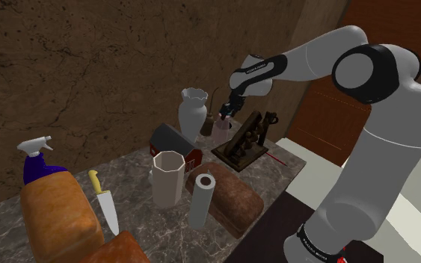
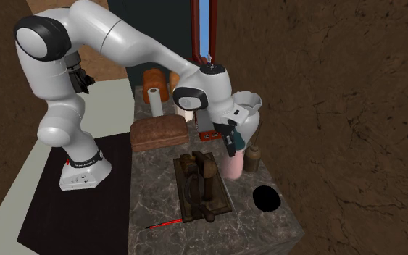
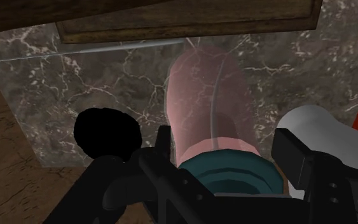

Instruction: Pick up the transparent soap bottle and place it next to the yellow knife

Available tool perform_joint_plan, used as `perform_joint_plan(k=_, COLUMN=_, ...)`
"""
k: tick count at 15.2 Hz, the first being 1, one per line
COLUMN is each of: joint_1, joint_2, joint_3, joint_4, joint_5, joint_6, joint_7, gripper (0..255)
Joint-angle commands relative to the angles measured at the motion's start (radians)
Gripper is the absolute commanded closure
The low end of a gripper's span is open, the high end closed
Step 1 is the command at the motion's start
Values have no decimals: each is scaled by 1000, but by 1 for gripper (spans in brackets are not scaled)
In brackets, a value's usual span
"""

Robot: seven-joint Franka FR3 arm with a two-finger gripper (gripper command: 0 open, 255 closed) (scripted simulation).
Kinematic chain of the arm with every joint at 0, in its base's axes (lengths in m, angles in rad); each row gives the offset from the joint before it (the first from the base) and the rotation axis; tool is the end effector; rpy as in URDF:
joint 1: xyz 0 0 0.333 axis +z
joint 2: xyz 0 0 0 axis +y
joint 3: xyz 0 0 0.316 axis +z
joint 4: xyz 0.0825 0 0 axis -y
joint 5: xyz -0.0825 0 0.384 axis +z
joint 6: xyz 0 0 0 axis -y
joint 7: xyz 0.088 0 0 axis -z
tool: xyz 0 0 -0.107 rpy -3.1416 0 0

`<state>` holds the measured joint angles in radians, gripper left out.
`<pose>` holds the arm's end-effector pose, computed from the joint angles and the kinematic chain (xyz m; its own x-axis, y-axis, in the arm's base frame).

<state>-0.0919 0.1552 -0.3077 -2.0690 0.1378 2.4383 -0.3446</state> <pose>0.5488 -0.2267 0.3829 0.9644 -0.1357 0.2269 -0.1427 -0.9897 0.0143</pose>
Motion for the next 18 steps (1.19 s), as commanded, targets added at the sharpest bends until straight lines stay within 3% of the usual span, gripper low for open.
perform_joint_plan(k=1, joint_1=2, joint_2=-15, joint_3=-2, joint_4=11, joint_5=-10, joint_6=-25, joint_7=7, gripper=255)
perform_joint_plan(k=18, joint_1=8, joint_2=-101, joint_3=-9, joint_4=143, joint_5=-63, joint_6=-237, joint_7=50, gripper=255)
